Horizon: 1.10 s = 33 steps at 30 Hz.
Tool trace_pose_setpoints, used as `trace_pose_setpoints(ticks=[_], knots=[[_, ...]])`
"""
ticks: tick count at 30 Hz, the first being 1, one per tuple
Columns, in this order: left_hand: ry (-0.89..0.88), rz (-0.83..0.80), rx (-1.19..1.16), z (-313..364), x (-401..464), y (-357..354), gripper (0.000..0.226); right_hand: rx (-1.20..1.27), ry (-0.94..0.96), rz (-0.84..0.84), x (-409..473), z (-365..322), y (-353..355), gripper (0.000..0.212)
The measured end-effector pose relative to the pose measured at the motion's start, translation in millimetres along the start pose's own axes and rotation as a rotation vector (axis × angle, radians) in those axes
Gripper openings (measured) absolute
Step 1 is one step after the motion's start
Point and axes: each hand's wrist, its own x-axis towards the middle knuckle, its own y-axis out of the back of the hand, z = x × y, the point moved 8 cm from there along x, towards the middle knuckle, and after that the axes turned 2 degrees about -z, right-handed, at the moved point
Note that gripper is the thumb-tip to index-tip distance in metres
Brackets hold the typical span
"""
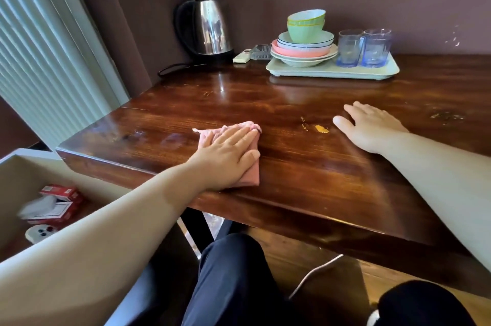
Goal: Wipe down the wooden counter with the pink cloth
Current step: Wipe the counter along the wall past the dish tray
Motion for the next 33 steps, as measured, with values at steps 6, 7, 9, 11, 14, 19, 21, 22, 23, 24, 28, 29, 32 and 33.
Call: trace_pose_setpoints(ticks=[6, 7, 9, 11, 14, 19, 21, 22, 23, 24, 28, 29, 32, 33], knots=[[-0.086, -0.044, -0.014, 28.6, 3.0, -6.3, 0.056, -0.011, 0.003, -0.01, -0.3, -1.6, -1.4, 0.067], [-0.061, -0.043, -0.003, 30.1, 7.9, -3.9, 0.056, -0.012, 0.003, -0.01, -0.4, -1.8, -1.4, 0.067], [-0.051, -0.018, -0.003, 37.0, 9.5, -1.2, 0.056, -0.015, 0.002, -0.005, 0.2, -1.8, -1.3, 0.067], [-0.126, 0.008, -0.012, 49.9, -0.9, -5.8, 0.058, -0.011, 0.005, -0.004, 0.8, -1.6, -1.6, 0.067], [-0.221, 0.036, -0.004, 64.3, -10.9, -13.3, 0.059, -0.016, 0.008, -0.002, 1.3, -1.2, -2.2, 0.067], [-0.13, -0.022, -0.008, 71.5, 15.0, -7.3, 0.058, -0.016, 0.008, -0.001, 0.0, -1.9, -0.2, 0.066], [-0.176, -0.005, -0.011, 81.2, 8.3, -11.5, 0.059, -0.012, 0.011, -0.008, 0.0, -2.7, -0.6, 0.067], [-0.22, 0.002, -0.006, 87.8, 2.2, -16.0, 0.061, -0.006, 0.008, -0.013, 0.3, -2.2, -0.7, 0.067], [-0.259, 0.009, -0.002, 93.9, -2.3, -19.3, 0.062, -0.001, 0.004, -0.016, 0.5, -1.5, -0.9, 0.067], [-0.278, 0.01, -0.005, 98.2, -2.4, -20.7, 0.062, 0.0, 0.002, -0.016, 0.6, -1.0, -1.1, 0.067], [-0.209, -0.044, 0.007, 106.7, 22.4, -13.2, 0.057, 0.009, 0.018, -0.016, -1.0, -2.9, -0.5, 0.066], [-0.196, -0.044, 0.018, 109.2, 25.6, -12.2, 0.057, 0.013, 0.018, -0.015, -1.0, -2.5, 0.0, 0.066], [-0.265, -0.028, -0.002, 123.2, 11.7, -18.6, 0.06, 0.02, 0.026, -0.017, 0.1, -2.2, -1.0, 0.066], [-0.307, -0.013, -0.014, 128.2, 4.8, -22.1, 0.062, 0.021, 0.026, -0.014, 0.6, -1.6, -1.6, 0.066]])
